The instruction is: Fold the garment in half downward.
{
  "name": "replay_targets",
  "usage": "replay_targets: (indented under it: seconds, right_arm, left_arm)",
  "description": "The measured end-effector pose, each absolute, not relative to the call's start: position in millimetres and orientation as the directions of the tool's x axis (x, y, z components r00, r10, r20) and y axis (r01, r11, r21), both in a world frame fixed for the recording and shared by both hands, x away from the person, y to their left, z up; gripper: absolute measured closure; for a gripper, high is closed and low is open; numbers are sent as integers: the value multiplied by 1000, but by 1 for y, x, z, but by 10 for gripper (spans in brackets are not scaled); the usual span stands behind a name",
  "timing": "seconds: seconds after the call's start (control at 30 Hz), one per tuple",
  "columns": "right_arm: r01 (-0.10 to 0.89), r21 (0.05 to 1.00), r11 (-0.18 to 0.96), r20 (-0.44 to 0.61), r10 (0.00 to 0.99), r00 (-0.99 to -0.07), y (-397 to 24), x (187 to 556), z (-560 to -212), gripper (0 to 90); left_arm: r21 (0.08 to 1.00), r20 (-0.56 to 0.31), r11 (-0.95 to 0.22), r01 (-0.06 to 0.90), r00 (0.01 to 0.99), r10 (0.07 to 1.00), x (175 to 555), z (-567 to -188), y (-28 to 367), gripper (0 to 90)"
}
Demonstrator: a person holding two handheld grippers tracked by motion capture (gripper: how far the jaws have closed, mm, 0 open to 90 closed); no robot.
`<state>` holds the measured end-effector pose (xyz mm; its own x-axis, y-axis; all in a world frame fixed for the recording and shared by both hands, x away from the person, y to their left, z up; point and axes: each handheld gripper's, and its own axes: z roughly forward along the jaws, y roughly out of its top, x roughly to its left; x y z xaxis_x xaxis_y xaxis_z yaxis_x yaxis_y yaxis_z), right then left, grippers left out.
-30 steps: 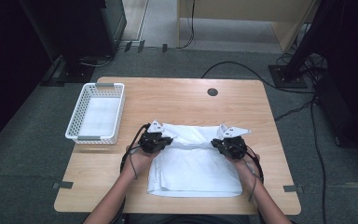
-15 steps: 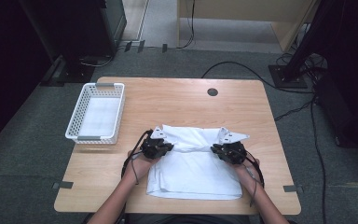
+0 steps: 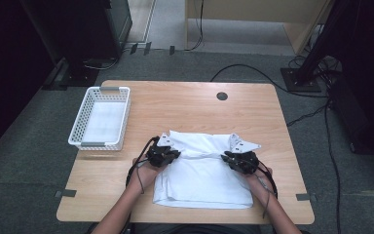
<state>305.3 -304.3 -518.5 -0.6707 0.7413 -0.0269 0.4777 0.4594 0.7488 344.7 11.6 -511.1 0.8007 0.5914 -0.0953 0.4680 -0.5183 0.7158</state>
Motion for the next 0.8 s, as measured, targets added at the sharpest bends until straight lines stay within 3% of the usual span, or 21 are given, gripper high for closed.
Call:
replay_targets:
  seconds: [0.8]
  right_arm:
    - [480,755,447,-35,758,-652,-289,367,-519,806]
  left_arm:
    - [728,-124,-456,512,753,647,402,-513,23,892]
